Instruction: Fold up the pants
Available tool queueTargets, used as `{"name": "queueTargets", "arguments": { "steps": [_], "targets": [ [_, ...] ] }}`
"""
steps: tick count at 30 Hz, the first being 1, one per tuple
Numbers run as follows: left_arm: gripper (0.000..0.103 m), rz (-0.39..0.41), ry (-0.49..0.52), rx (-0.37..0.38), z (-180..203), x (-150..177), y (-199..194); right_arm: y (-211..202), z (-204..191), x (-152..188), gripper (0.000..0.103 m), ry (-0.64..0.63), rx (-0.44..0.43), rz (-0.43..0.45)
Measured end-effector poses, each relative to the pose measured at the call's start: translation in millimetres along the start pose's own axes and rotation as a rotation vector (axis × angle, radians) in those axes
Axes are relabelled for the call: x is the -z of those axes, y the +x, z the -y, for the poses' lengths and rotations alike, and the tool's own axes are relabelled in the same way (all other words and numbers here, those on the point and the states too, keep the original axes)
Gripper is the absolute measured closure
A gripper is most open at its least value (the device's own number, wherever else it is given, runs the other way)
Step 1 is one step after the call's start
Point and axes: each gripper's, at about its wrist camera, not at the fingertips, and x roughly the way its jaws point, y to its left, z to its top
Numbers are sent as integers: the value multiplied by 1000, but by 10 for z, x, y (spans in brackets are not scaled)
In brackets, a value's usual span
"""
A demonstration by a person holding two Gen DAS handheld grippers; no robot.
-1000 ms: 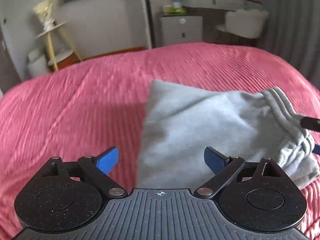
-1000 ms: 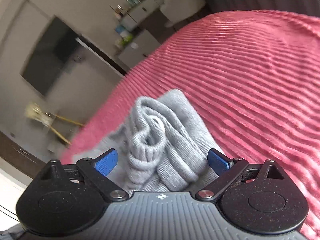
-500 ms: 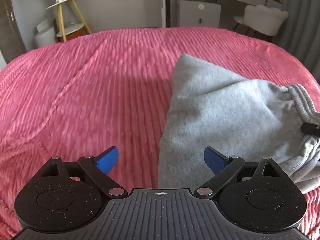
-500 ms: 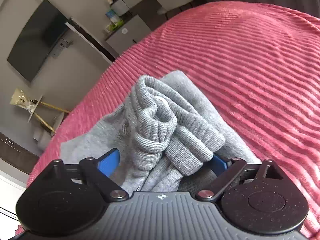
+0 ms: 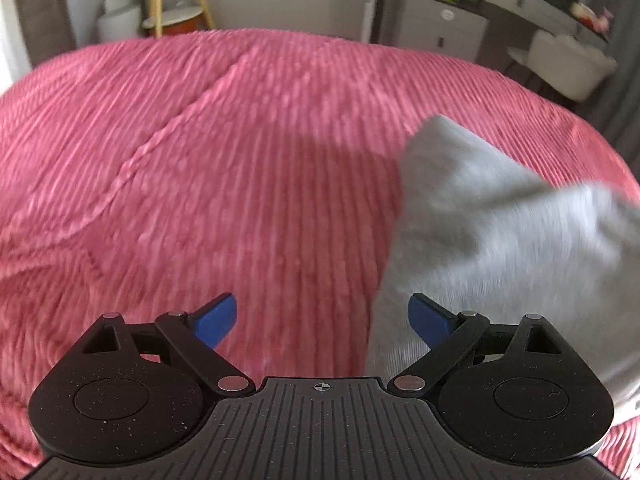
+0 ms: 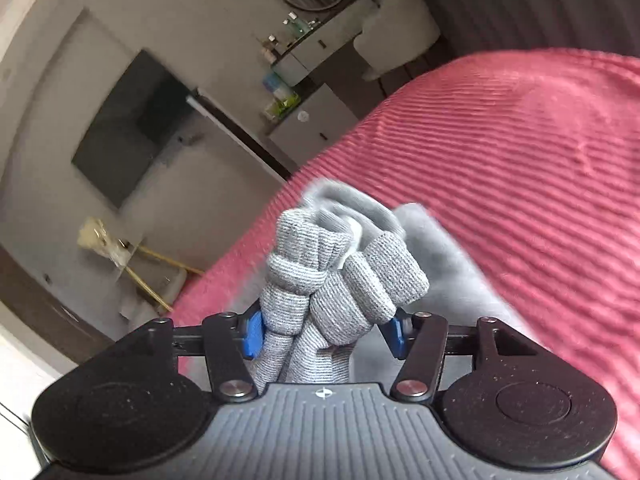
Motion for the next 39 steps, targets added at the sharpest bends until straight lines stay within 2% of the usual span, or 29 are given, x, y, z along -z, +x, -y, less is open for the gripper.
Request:
{"name": "queueTargets", "arguments": {
  "steps": [1, 2, 3, 5, 6, 9, 12, 14, 16, 19, 20, 21, 23, 24, 26, 28, 29, 31, 33, 34, 36, 37, 39],
  "targets": [
    [7, -8, -13, 5, -36, -9, 13, 65, 65, 28, 38, -37, 60, -51],
    [7, -18, -22, 9, -67, -18, 31, 178, 149, 57, 37, -57, 187, -138],
    [7, -26, -25, 14, -87, -28, 46, 249, 239, 75, 37, -34, 270, -200],
    [7, -25, -30, 24, -108, -64, 64, 161, 342, 30, 27, 55, 217, -167],
    [7, -14, -32, 35, -106, -83, 64, 123, 323, -28, 25, 69, 199, -167],
    [7, 17, -22, 53, -40, -159, 56, 75, 102, -176, 14, -34, 287, -178],
    [7, 44, 23, 44, 43, -158, 64, -63, -41, -252, 7, -124, 361, -94],
    [7, 33, 39, 35, 79, -127, 111, -134, -116, -327, 7, -146, 373, -40],
    [7, 15, 34, 46, 94, -93, 162, -152, -232, -383, 7, -163, 326, -19],
    [7, -13, 40, 66, 98, -26, 223, 81, -422, -325, 7, -224, 254, -34],
    [7, -19, 41, 64, 90, -6, 224, 195, -478, -247, 7, -278, 266, -53],
    [7, -22, 38, 68, 69, 9, 221, 341, -508, -157, 7, -347, 319, -82],
    [6, -26, 19, 89, 13, 19, 226, 683, -463, 73, 5, -500, 544, -217],
    [6, -32, 7, 96, -6, 17, 244, 739, -403, 149, 5, -533, 590, -246],
    [7, -45, -13, 110, -20, 10, 274, 631, -285, 155, 5, -468, 547, -210],
    [6, -34, -7, 123, 5, 13, 271, 549, -273, 27, 6, -348, 545, -230],
    [6, -27, 1, 124, 26, 15, 276, 477, -318, -29, 6, -324, 538, -210],
    [6, -24, 5, 124, 39, 19, 297, 316, -437, -69, 6, -343, 526, -131],
    [6, -37, -18, 140, -3, 9, 311, 265, -472, -64, 6, -367, 539, -110],
    [7, -41, -33, 151, -40, 2, 310, 314, -454, -36, 6, -373, 574, -155],
    [7, -38, -57, 161, -159, -7, 280, 522, -403, 43, 5, -449, 700, -321],
    [7, -26, -63, 153, -214, -10, 257, 566, -459, 32, 5, -483, 723, -338],
    [7, 19, -65, 128, -351, 4, 211, 582, -708, -97, 5, -531, 758, -268]
  ]
}}
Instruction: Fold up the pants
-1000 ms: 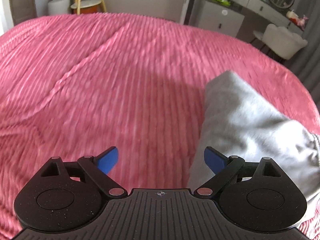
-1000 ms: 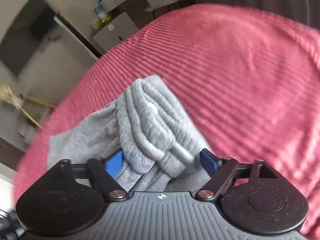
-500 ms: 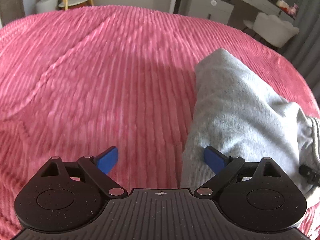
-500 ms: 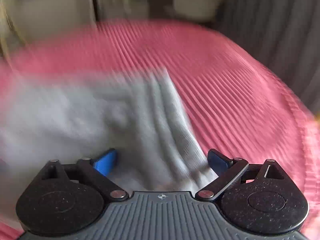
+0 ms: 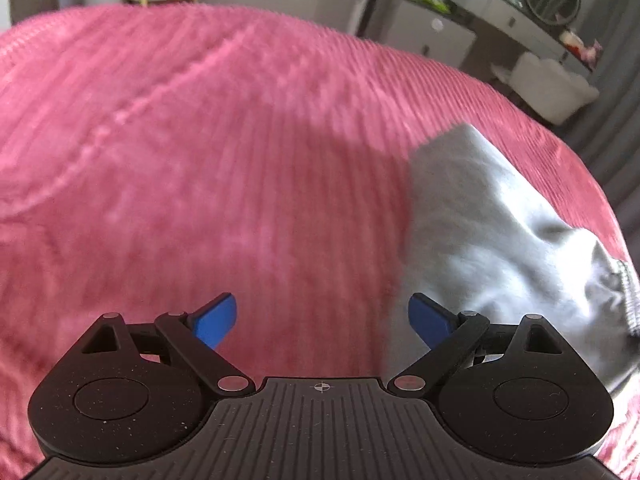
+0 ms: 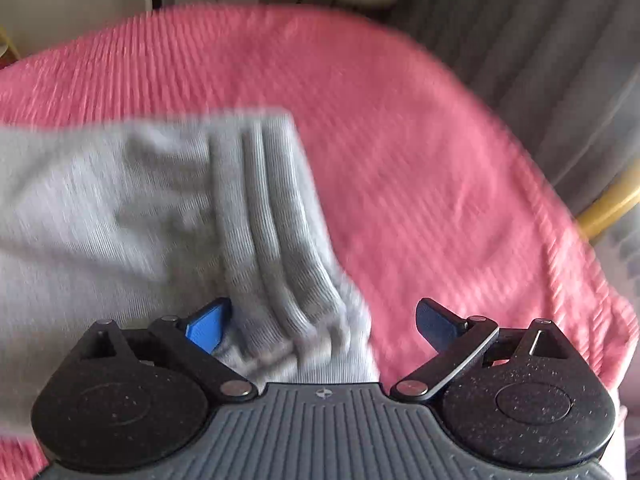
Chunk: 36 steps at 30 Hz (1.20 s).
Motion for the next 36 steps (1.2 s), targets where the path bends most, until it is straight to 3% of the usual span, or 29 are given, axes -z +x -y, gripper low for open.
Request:
{"name": "queueTargets", "arguments": {
  "steps": [2, 4, 8, 11, 14, 18, 21, 24, 27, 29, 31, 32, 34, 36],
  "targets": [
    [7, 30, -25, -29, -109, -21, -49, -208, -79, -206, 5, -17, 14, 78],
    [7, 46, -51, -20, -167, -66, -98, -332, -170, -327, 5, -56, -31, 121],
    [7, 106, 7, 40, -66, -111, -256, -331, -241, -399, 5, -144, -61, 145],
    [7, 142, 82, 52, 151, -153, -337, -106, -257, -560, 5, -204, -73, 100],
    [7, 181, 197, 82, 484, -275, -357, 141, -157, -628, 5, -234, -110, 45],
    [7, 189, 382, 42, 1049, -486, -132, 399, -28, -488, 5, -380, -198, 9],
    [8, 135, 549, -11, 1517, -563, 184, 444, 97, -421, 5, -426, -294, 69],
    [8, 32, 687, 27, 1874, -577, 538, 530, 238, -423, 5, -395, -391, 58],
    [9, 77, 724, -104, 2026, -657, 858, 638, 360, -441, 5, -343, -478, 41],
    [13, 122, 638, -179, 1965, -787, 958, 725, 452, -431, 5, -304, -542, 34],
    [23, 165, 547, -324, 1869, -903, 951, 813, 542, -433, 5, -255, -608, 18],
    [14, 177, 520, -356, 1798, -939, 896, 872, 595, -426, 5, -237, -643, 7],
    [7, 164, 470, -234, 1583, -927, 724, 945, 712, -468, 5, -205, -721, -34],
    [7, 77, 427, -19, 1317, -837, 586, 1053, 795, -532, 5, -163, -794, -96]
  ]
}}
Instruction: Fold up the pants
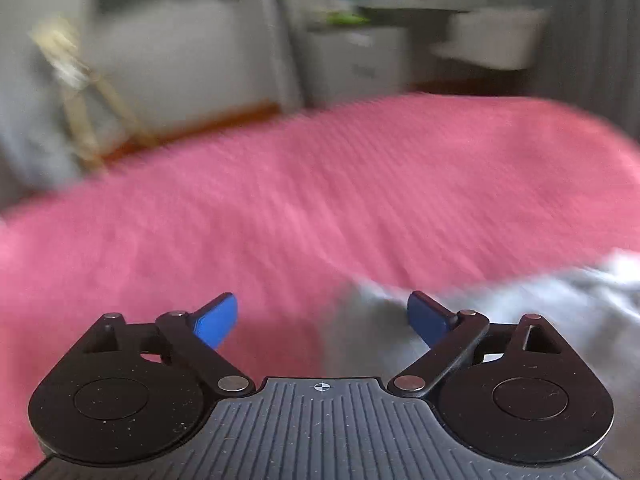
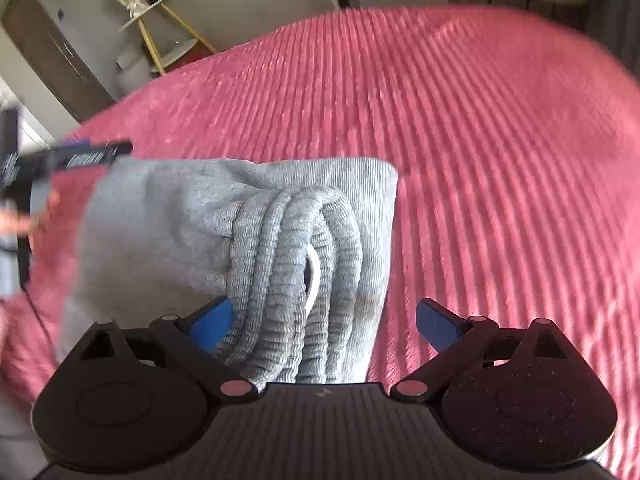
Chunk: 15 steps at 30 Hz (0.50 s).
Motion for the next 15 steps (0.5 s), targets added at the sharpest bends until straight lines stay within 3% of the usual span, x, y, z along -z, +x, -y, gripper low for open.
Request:
{"name": "queueTargets", "arguments": {
  "steps": [2, 5, 8, 11, 15],
  "targets": [
    [7, -59, -84, 145, -201, 193, -49, 33, 80, -20, 5, 29, -64, -27],
    [7, -175, -199, 285, -429, 439, 51, 163, 190, -13, 5, 87, -138, -64],
    [7, -215, -278, 383, -537, 585, 213, 314, 304, 31, 5, 208, -250, -113],
    [7, -253, -283, 483, -503, 681, 313, 420, 290, 94, 5, 200, -263, -122],
    [5, -264, -279, 539, -468, 776, 451, 468, 332, 101, 5, 216, -301, -130]
  ]
}}
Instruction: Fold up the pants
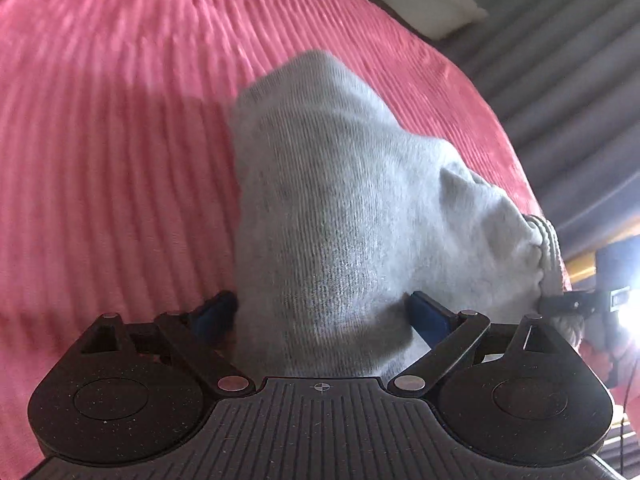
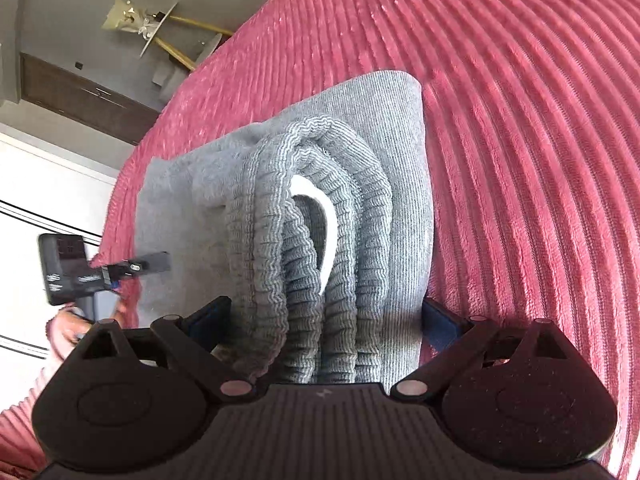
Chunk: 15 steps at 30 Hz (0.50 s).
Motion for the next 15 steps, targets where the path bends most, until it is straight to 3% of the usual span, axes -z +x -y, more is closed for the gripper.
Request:
{"name": "queueTargets", "arguments": {
  "steps": [4, 6, 9, 11, 14, 15],
  "targets": [
    [1, -27, 61, 48, 107, -1, 138, 106, 70, -34, 5, 6, -67, -2],
    [0, -47, 83, 37, 144, -25, 196, 172, 51, -25, 5, 5, -95, 14],
    [2, -31, 21, 20, 163, -39, 198, 321, -60, -21, 5, 9, -80, 36],
    [20, -16, -3, -3, 172, -46, 141, 318, -141, -6, 15, 0, -30, 49],
    [49, 6, -19, 32, 165, -35, 41, 230, -249, 84, 27, -18, 35, 91],
    [51, 6, -32, 39, 166, -27, 33, 191, -293, 104, 29, -28, 43, 110]
  ]
}}
